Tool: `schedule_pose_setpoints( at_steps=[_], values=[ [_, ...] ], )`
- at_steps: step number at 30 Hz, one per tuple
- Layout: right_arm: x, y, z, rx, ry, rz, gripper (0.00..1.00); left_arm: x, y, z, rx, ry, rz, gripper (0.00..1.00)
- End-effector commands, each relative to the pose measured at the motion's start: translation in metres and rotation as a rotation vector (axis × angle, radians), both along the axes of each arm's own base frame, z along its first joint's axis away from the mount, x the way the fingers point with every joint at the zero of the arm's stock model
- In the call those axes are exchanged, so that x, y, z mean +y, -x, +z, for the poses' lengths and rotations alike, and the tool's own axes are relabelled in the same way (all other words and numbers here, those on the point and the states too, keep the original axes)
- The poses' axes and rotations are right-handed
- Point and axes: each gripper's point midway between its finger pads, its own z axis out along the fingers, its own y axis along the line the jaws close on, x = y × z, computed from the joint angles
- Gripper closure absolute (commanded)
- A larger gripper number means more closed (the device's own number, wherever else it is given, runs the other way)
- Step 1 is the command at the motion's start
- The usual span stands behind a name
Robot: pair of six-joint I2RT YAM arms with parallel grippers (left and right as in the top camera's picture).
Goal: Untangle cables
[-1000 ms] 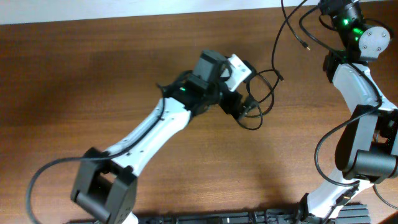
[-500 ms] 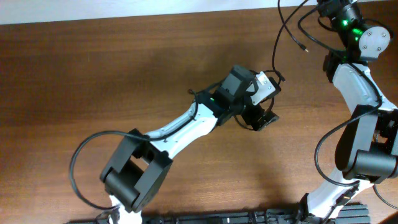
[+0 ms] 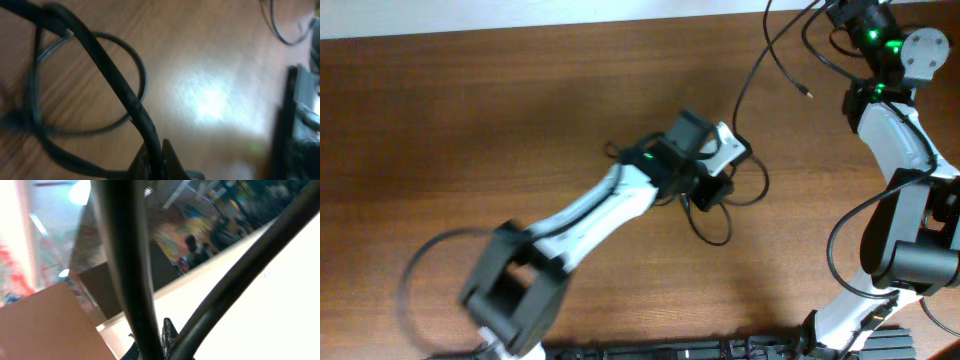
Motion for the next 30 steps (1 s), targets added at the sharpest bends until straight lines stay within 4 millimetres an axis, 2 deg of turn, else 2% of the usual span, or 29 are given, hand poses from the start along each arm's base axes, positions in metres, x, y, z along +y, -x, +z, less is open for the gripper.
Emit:
schedule_pose_setpoints(
  at_steps=[1, 5, 8, 10, 12, 15, 19, 23, 27, 30],
  values=[
    [-0.021, -0.002, -0.002, -0.001, 0.049, -0.061, 0.96, 0.037, 0.001, 0.105, -0.192, 0.116, -0.019, 1.0],
    [-0.044, -0.004, -0.01, 0.036, 0.05, -0.107, 0.96, 0.089, 0.006, 0.156, -0.332, 0.113, 0.006, 1.0],
    [-0.068, -0.005, -0.018, 0.075, 0.043, -0.149, 0.96, 0.127, 0.004, 0.176, -0.398, 0.067, 0.091, 1.0],
    [-0.09, -0.005, -0.028, 0.124, 0.029, -0.188, 0.96, 0.151, 0.002, 0.185, -0.424, 0.036, 0.161, 1.0],
    [-0.106, -0.004, -0.035, 0.148, 0.04, -0.218, 0.96, 0.164, 0.004, 0.19, -0.426, 0.031, 0.191, 1.0],
    [-0.129, -0.001, -0.046, 0.2, 0.032, -0.255, 0.96, 0.174, 0.005, 0.194, -0.43, 0.028, 0.215, 1.0],
    [-0.159, 0.004, -0.067, 0.275, 0.051, -0.31, 0.96, 0.175, 0.009, 0.196, -0.448, 0.024, 0.191, 1.0],
    [-0.194, 0.014, -0.098, 0.395, 0.056, -0.377, 0.96, 0.175, 0.008, 0.197, -0.453, 0.027, 0.193, 1.0],
    [-0.224, 0.026, -0.12, 0.48, 0.048, -0.439, 0.96, 0.174, 0.007, 0.197, -0.456, 0.028, 0.193, 1.0],
    [-0.251, 0.039, -0.15, 0.6, 0.039, -0.524, 0.96, 0.174, 0.006, 0.198, -0.461, 0.032, 0.194, 1.0]
  ],
)
